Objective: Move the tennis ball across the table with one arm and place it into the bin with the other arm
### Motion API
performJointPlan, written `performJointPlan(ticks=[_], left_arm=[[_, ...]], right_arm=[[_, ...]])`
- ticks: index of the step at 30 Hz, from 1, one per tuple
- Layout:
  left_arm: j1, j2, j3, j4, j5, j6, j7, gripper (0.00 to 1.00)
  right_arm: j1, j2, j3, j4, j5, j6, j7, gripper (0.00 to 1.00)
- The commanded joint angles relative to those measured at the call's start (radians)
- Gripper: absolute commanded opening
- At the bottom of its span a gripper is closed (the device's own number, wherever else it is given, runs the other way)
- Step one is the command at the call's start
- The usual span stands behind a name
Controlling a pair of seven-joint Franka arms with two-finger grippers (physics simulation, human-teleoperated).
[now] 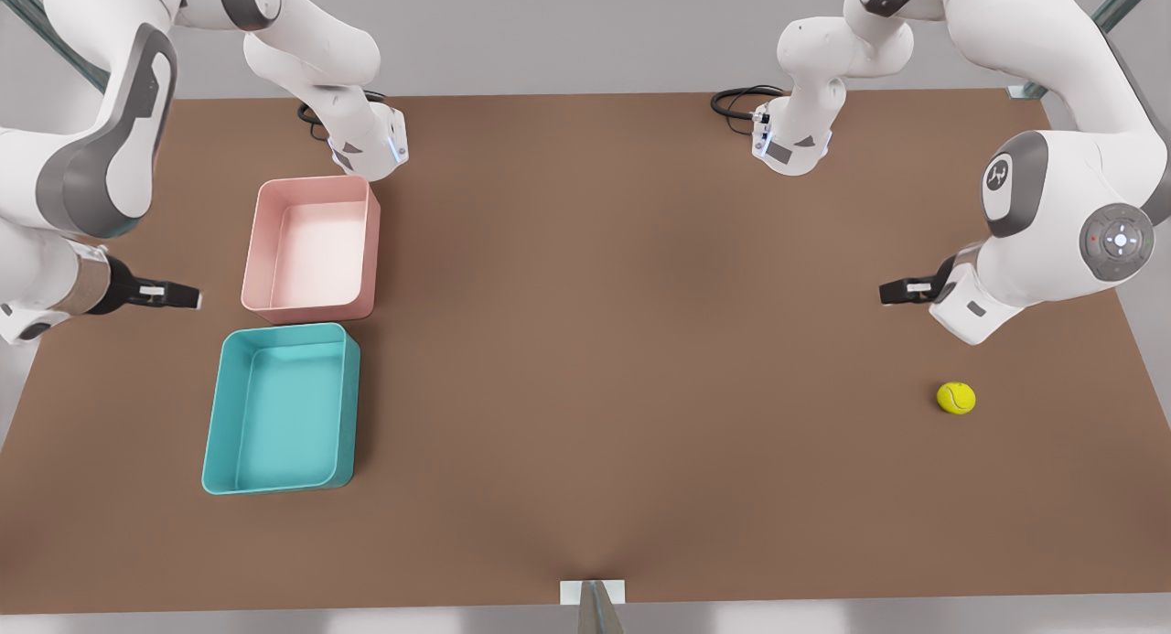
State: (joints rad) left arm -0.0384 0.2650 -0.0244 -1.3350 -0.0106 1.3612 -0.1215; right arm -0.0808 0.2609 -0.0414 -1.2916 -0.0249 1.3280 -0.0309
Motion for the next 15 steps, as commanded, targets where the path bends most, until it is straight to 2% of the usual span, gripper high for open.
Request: performJointPlan(ticks=[1, 3, 5, 6, 7, 9, 12, 14, 15], left_arm=[[0.000, -0.001, 0.000, 0.000, 0.000, 0.022, -0.029, 1.00], [0.000, -0.001, 0.001, -0.003, -0.006, 0.015, -0.024, 1.00], [0.069, 0.077, 0.006, -0.003, 0.006, 0.026, 0.239, 0.21], [0.109, 0.112, 0.009, 0.000, 0.007, 0.087, 0.375, 0.21], [0.179, 0.189, 0.075, -0.006, 0.003, 0.249, 0.802, 0.21], [0.276, 0.284, 0.077, -0.003, -0.006, 0.400, 1.206, 0.21], [0.310, 0.342, 0.077, -0.013, -0.008, 0.512, 1.829, 0.21], [0.354, 0.373, 0.077, -0.016, -0.011, 0.519, 2.138, 0.21], [0.367, 0.378, 0.077, -0.062, -0.009, 0.575, 2.284, 0.21]], right_arm=[[0.004, -0.003, 0.000, 0.000, -0.001, 0.037, 0.029, 1.00], [0.012, -0.002, -0.003, 0.002, -0.001, 0.028, 0.022, 1.00], [0.015, 0.021, -0.003, 0.006, -0.003, -0.010, 0.019, 1.00], [0.016, 0.023, -0.003, 0.005, -0.003, -0.007, 0.020, 1.00], [0.016, 0.031, -0.002, 0.006, -0.003, -0.001, 0.023, 1.00], [0.003, 0.047, -0.011, 0.005, 0.006, 0.007, 0.028, 1.00], [0.001, 0.046, -0.014, 0.012, -0.004, 0.002, 0.019, 1.00], [0.003, 0.052, -0.012, 0.006, -0.004, -0.001, 0.014, 1.00], [0.003, 0.052, -0.012, 0.005, -0.004, -0.001, 0.014, 1.00]])
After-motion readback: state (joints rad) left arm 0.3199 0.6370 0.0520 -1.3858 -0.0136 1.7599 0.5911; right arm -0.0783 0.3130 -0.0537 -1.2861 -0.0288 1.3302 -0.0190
